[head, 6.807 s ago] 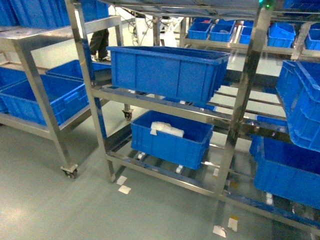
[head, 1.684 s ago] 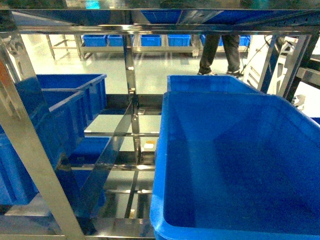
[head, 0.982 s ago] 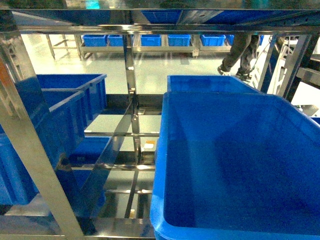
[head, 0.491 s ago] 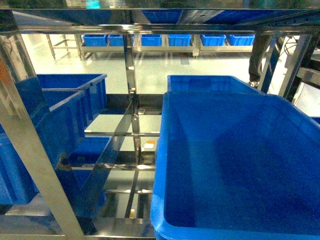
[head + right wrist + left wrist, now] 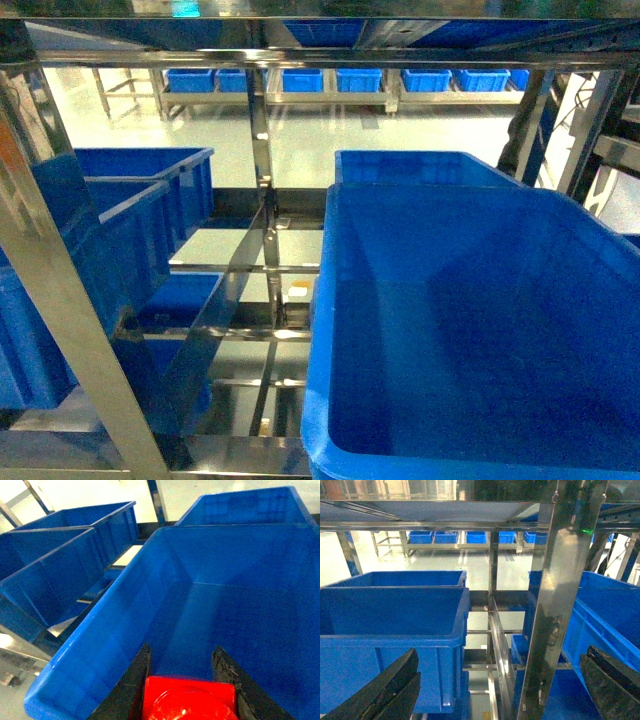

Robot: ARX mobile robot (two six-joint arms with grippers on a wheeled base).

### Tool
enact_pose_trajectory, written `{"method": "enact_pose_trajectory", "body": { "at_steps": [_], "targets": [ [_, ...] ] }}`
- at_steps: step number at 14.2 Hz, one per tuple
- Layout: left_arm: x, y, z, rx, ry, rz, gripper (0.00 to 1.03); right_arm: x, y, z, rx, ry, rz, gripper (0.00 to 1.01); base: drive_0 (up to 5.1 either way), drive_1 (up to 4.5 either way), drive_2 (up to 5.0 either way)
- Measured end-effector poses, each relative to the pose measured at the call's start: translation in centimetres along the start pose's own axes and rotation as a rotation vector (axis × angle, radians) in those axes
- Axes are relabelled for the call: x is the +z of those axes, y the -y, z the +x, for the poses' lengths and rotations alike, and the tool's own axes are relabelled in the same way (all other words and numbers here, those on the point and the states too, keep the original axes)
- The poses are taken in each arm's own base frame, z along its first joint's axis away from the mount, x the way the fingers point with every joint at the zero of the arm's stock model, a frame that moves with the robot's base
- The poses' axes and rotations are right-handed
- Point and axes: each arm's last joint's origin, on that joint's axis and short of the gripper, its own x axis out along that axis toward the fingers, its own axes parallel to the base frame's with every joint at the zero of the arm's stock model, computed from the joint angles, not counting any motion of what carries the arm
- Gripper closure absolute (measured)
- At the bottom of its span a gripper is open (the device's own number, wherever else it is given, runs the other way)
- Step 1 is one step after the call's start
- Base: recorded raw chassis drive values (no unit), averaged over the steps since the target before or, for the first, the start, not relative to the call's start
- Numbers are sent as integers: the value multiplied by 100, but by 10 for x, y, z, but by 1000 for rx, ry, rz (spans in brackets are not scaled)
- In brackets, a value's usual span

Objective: Pick red block from blue box to shelf

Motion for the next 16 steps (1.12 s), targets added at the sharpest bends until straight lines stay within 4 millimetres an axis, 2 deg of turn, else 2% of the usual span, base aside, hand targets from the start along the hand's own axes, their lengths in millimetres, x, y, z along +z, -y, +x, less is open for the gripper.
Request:
{"method": "enact_pose_trajectory", "body": {
  "at_steps": [5, 8, 12, 14, 16],
  "targets": [
    [0, 0, 0, -1, 0, 0, 5, -4, -5, 9, 30, -18, -11, 72, 0, 0, 0],
    [0, 0, 0, 0, 0, 0, 5, -16, 3, 31, 17, -56, -19, 72, 0, 0, 0],
    [0, 0, 0, 0, 0, 0, 5, -19, 23, 43, -62, 48, -74, 73, 0, 0, 0],
    [0, 0, 0, 0, 0, 0, 5, -33, 34, 46, -63, 37, -47, 54, 0, 0, 0],
    [0, 0, 0, 0, 0, 0, 5, -34, 30, 41, -44, 47, -41, 31, 0, 0, 0]
  ]
}}
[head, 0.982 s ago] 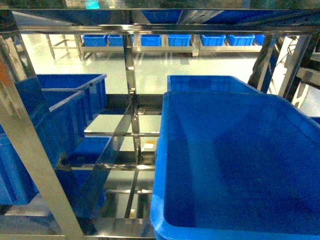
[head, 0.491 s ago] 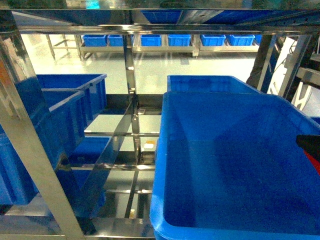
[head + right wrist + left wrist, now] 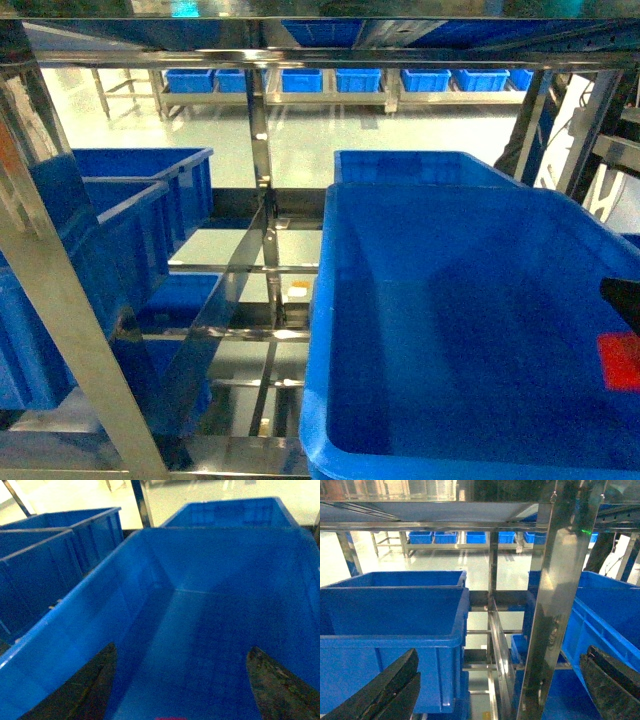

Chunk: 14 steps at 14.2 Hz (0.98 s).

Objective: Pick red block from blue box to shelf

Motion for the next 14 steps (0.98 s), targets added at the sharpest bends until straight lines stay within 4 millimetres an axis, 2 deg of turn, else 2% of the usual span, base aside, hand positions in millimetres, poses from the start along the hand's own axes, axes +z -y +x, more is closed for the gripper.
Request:
{"method": "enact_pose_trajectory", "body": {
  "at_steps": [2, 3, 6, 9, 12, 13, 14],
  "targets": [
    [0, 0, 0, 0, 0, 0, 5, 11, -11, -13, 35, 61, -17, 5, 0, 0, 0],
    [0, 0, 0, 0, 0, 0, 5, 13, -16, -20, 51, 69, -19, 2, 0, 0, 0],
    [0, 0, 0, 0, 0, 0, 5, 20, -22, -40, 56, 45, 4, 3, 0, 0, 0],
    [0, 0, 0, 0, 0, 0, 5, 35, -32, -81, 36, 59, 16, 3, 0, 0, 0],
    [0, 0, 0, 0, 0, 0, 5, 48, -44, -118, -20, 189, -85, 3, 0, 0, 0],
    [0, 0, 0, 0, 0, 0, 5, 54, -49, -124, -91, 286, -125, 10, 0, 0, 0],
    [0, 0, 0, 0, 0, 0, 5, 54, -45, -132, -198, 324, -138, 21, 0, 0, 0]
  ]
}}
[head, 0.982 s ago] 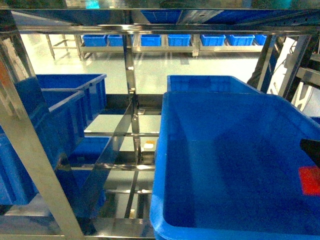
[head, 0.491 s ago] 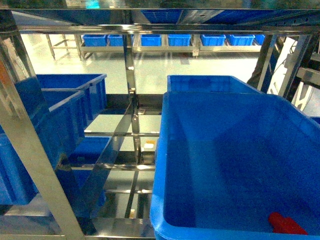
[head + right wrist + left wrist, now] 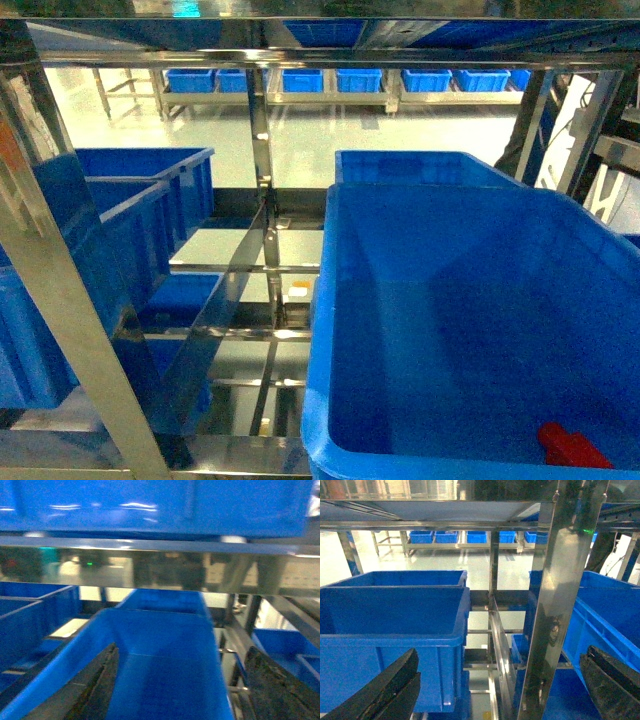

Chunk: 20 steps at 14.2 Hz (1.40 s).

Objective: Pick red block from blue box to shelf

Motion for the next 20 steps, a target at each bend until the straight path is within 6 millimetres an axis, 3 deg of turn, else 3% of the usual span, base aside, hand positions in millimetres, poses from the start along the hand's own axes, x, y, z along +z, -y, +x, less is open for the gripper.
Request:
{"method": "enact_pose_trajectory", "body": {
  "at_steps": [2, 6, 10, 20],
  "targets": [
    [0, 0, 0, -1, 1, 0, 5, -14, 24, -6, -156, -3, -22, 47, 0, 0, 0],
    [0, 0, 0, -1, 0, 0, 5, -35, 22, -11, -118, -6, -32, 96, 0, 0, 0],
    [0, 0, 0, 1, 0, 0, 5, -53, 22, -22, -118, -26, -34, 99, 0, 0, 0],
    [0, 0, 0, -1, 0, 0, 5, -65, 22, -24, -118, -2, -36, 97, 0, 0, 0]
  ]
}}
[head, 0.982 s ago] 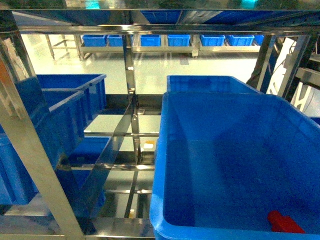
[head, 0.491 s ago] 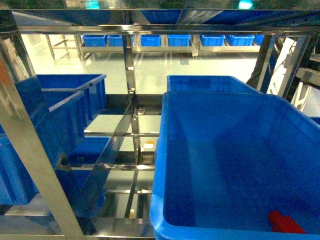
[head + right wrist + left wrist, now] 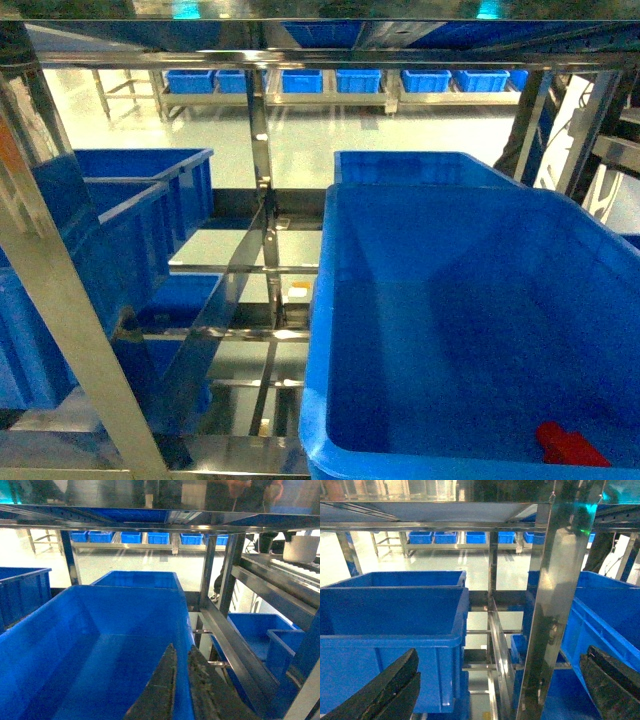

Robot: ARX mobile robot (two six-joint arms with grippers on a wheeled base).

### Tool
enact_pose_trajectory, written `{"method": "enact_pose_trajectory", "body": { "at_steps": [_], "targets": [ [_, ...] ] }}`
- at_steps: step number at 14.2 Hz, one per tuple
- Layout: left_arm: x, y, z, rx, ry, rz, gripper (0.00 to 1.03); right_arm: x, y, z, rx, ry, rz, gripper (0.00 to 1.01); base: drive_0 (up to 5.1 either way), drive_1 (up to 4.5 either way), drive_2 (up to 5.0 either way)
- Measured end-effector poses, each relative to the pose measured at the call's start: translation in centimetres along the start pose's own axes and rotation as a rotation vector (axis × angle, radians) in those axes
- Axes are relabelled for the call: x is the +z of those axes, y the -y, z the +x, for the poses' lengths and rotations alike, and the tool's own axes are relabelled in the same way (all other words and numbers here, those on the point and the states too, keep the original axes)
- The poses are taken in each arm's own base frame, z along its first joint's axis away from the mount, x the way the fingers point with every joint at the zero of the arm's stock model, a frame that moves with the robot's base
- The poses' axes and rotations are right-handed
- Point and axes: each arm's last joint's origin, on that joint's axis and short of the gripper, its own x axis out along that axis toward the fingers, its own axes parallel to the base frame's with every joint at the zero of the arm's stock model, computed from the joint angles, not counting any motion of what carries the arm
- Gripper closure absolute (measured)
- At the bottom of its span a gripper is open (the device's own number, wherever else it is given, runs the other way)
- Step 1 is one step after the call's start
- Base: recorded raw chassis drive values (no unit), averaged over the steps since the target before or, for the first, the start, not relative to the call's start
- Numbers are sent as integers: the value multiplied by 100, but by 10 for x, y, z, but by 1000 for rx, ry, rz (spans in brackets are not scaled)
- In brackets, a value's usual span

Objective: Pick red block from blue box to shelf

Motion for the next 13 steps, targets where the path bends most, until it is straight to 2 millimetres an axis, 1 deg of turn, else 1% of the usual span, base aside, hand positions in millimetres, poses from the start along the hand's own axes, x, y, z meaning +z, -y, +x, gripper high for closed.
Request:
{"method": "enact_pose_trajectory", "body": {
  "at_steps": [1, 2, 6, 7, 8, 9, 13],
  "targets": [
    [0, 0, 0, 0, 0, 0, 5, 0, 0, 0, 0, 0, 0, 87, 0, 0, 0],
    [0, 0, 0, 1, 0, 0, 5, 0, 0, 0, 0, 0, 0, 72, 0, 0, 0],
    [0, 0, 0, 1, 0, 0, 5, 0, 0, 0, 0, 0, 0, 21, 0, 0, 0],
    [0, 0, 0, 0, 0, 0, 5, 0, 0, 0, 0, 0, 0, 10, 0, 0, 0],
    [0, 0, 0, 0, 0, 0, 5, 0, 0, 0, 0, 0, 0, 1, 0, 0, 0],
    [0, 0, 0, 0, 0, 0, 5, 0, 0, 0, 0, 0, 0, 4, 0, 0, 0],
    [0, 0, 0, 0, 0, 0, 5, 0, 0, 0, 0, 0, 0, 3, 0, 0, 0]
  ]
}}
